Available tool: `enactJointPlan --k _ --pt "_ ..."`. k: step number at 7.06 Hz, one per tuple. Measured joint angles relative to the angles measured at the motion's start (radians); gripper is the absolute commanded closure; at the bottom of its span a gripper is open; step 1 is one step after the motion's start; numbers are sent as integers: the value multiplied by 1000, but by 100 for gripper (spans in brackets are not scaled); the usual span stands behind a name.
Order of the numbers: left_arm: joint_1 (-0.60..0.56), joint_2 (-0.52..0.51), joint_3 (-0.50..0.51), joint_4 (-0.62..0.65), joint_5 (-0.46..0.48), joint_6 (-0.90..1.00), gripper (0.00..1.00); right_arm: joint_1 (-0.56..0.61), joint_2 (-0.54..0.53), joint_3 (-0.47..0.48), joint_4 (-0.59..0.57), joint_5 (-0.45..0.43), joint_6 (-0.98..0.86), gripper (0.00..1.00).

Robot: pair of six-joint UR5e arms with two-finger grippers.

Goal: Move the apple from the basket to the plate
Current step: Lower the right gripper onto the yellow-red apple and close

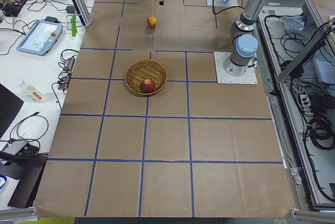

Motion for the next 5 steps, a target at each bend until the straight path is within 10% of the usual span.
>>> enactJointPlan --k 5 --pt "1 3 -16 0 0 1 1 80 183 32 -204 -6 95 0"
